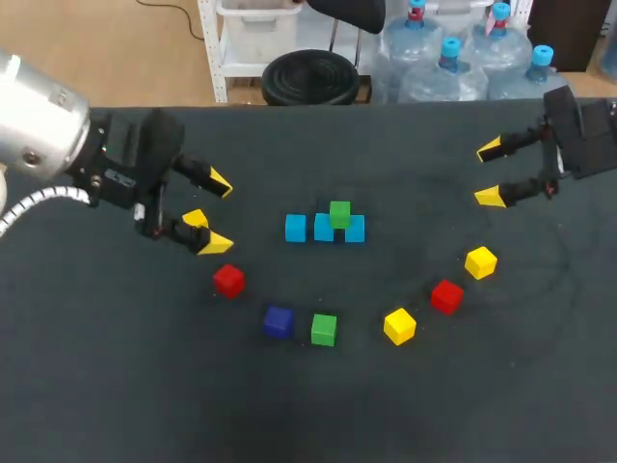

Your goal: Place the blue cubes, place green cubes on the blue cubes, place the yellow cubes on the green cubes, then place the red cubes on the yellow cubes, and place purple cube on the red cubes.

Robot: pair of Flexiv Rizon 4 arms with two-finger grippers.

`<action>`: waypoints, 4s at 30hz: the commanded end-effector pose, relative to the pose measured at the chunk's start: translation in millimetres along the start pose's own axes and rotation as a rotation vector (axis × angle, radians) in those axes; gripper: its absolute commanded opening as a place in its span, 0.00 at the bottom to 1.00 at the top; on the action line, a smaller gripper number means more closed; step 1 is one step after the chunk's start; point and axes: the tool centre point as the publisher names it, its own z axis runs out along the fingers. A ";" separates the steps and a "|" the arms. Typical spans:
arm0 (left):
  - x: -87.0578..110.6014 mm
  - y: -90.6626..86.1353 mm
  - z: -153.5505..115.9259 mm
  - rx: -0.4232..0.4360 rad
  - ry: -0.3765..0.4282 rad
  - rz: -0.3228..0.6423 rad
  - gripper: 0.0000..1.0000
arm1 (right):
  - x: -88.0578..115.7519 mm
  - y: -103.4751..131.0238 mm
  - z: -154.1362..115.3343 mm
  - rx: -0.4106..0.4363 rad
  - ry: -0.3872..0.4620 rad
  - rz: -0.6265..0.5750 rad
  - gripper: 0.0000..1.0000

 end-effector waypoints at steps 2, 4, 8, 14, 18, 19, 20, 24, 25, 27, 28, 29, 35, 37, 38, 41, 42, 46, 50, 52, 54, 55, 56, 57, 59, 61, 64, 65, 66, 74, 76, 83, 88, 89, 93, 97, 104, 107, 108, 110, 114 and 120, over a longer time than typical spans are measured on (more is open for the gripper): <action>-3.8 -18.2 12.5 -0.022 0.017 -0.006 1.00 | 0.0 -0.3 0.7 0.000 -0.001 -0.001 1.00; -5.9 -25.0 17.4 -0.024 0.021 -0.011 1.00 | 0.0 -0.3 0.7 0.000 -0.001 -0.001 1.00; -11.1 -38.3 27.4 -0.032 0.031 -0.016 1.00 | 0.0 -0.3 0.7 0.000 -0.001 -0.001 1.00; -17.4 -54.3 41.6 -0.046 0.090 0.035 1.00 | 0.0 -0.3 0.7 0.000 -0.001 -0.001 1.00; -16.9 -64.5 51.0 -0.032 0.141 0.148 1.00 | 0.0 -0.3 0.7 0.000 -0.001 -0.001 1.00; -17.0 -66.6 53.1 -0.023 0.152 0.176 1.00 | 0.0 -0.3 0.7 0.000 -0.001 -0.001 1.00; -17.1 -67.9 54.6 -0.010 0.152 0.194 1.00 | 0.0 -0.3 0.7 0.000 -0.001 -0.001 1.00; -16.0 -68.8 60.7 0.008 0.174 0.231 1.00 | 0.0 -0.3 0.7 0.000 -0.001 -0.001 1.00; -15.5 -68.8 62.3 0.012 0.176 0.240 1.00 | 0.0 -0.3 0.7 0.000 -0.001 -0.001 1.00; -13.6 -69.0 67.9 0.027 0.178 0.259 1.00 | 0.0 -0.3 0.7 0.000 -0.001 -0.001 1.00; -12.0 -69.1 72.1 0.035 0.192 0.269 1.00 | 0.0 -0.3 0.7 0.000 -0.001 -0.001 1.00; -10.8 -69.3 76.1 0.042 0.202 0.280 1.00 | 0.0 -0.3 0.7 0.000 -0.001 -0.001 1.00; -10.4 -68.2 94.5 0.073 0.222 0.303 1.00 | 0.0 -0.3 0.7 0.000 -0.001 -0.001 1.00; -10.5 -68.1 100.7 0.076 0.229 0.307 1.00 | 0.0 -0.3 0.7 0.000 -0.001 -0.001 1.00; -10.7 -68.2 103.7 0.078 0.230 0.310 1.00 | 0.0 -0.3 0.7 0.000 -0.001 -0.001 1.00; -9.5 -69.1 114.1 0.083 0.244 0.321 1.00 | 0.0 -0.3 0.7 0.000 -0.001 -0.001 1.00; -8.6 -69.1 117.1 0.083 0.250 0.321 1.00 | 0.0 -0.3 0.7 0.000 -0.001 -0.001 1.00; -4.8 -70.6 128.0 0.085 0.273 0.324 1.00 | 0.0 -0.3 0.7 0.000 -0.001 -0.001 1.00; -1.2 -71.5 137.7 0.072 0.302 0.315 1.00 | 0.0 -0.3 0.7 0.000 -0.001 -0.001 1.00; -0.8 -72.2 140.5 0.067 0.304 0.303 1.00 | 0.0 -0.3 0.7 0.000 -0.001 -0.001 1.00; 0.9 -72.3 144.3 0.057 0.317 0.289 1.00 | 0.0 -0.3 0.7 0.000 -0.001 -0.001 1.00; 1.8 -72.4 146.1 0.051 0.324 0.284 1.00 | 0.0 -0.3 0.7 0.000 -0.001 -0.001 1.00; 2.3 -72.8 147.7 0.048 0.328 0.281 1.00 | 0.0 -0.3 0.7 0.000 -0.001 -0.001 1.00; 2.7 -73.2 148.7 0.044 0.327 0.274 1.00 | 0.0 -0.3 0.7 0.000 -0.001 -0.001 1.00; 3.8 -74.4 151.2 0.029 0.330 0.260 1.00 | 0.0 -0.3 0.7 0.000 -0.001 -0.001 1.00; 5.0 -75.7 153.3 0.020 0.332 0.247 1.00 | 0.0 -0.3 0.7 0.000 -0.001 -0.001 1.00; 7.3 -77.8 156.2 0.012 0.338 0.241 1.00 | 0.0 -0.3 0.7 0.000 -0.001 -0.001 1.00; 8.1 -78.3 156.9 0.009 0.340 0.238 1.00 | 0.0 -0.3 0.7 0.000 -0.001 -0.001 1.00; 8.9 -79.0 157.3 0.007 0.341 0.237 1.00 | 0.0 -0.3 0.7 0.000 -0.001 -0.001 1.00; 13.6 -83.8 157.7 -0.005 0.346 0.218 1.00 | 0.0 -0.3 0.7 0.000 -0.001 -0.001 1.00; 14.2 -84.2 157.4 -0.005 0.346 0.214 1.00 | 0.0 -0.3 0.7 0.000 -0.001 -0.001 1.00; 16.5 -83.6 157.1 -0.004 0.344 0.210 0.51 | 0.0 -0.3 0.7 0.000 -0.001 -0.001 1.00; 18.2 -83.2 157.9 -0.001 0.348 0.209 0.48 | 0.0 -0.3 0.7 0.000 -0.001 -0.001 1.00; 18.5 -83.2 158.2 0.000 0.349 0.210 0.48 | 0.0 -0.3 0.7 0.000 -0.001 -0.001 1.00; 18.9 -83.7 159.3 0.005 0.351 0.212 0.43 | 0.0 -0.3 0.7 0.000 -0.001 -0.001 1.00; 18.8 -83.8 159.7 0.006 0.352 0.211 0.25 | 0.0 -0.3 0.7 0.000 -0.001 -0.001 1.00; 16.5 -80.9 157.4 0.003 0.355 0.211 0.00 | 0.0 -0.3 0.7 0.000 -0.001 -0.001 1.00; 12.4 -77.4 151.1 0.000 0.353 0.211 0.00 | 0.0 -0.3 0.7 0.000 -0.001 -0.001 1.00; 10.6 -75.7 148.4 -0.002 0.349 0.212 0.00 | 0.0 -0.3 0.7 0.000 -0.001 -0.001 1.00; 7.2 -71.4 142.3 -0.010 0.344 0.213 0.00 | 0.0 -0.3 0.7 0.000 -0.001 -0.001 1.00; -0.2 -59.2 126.8 -0.028 0.331 0.201 0.00 | 0.0 -0.3 0.7 0.000 -0.001 -0.001 1.00; -11.4 -35.8 100.3 -0.057 0.327 0.214 0.00 | 0.0 -0.3 0.7 0.000 -0.001 -0.001 1.00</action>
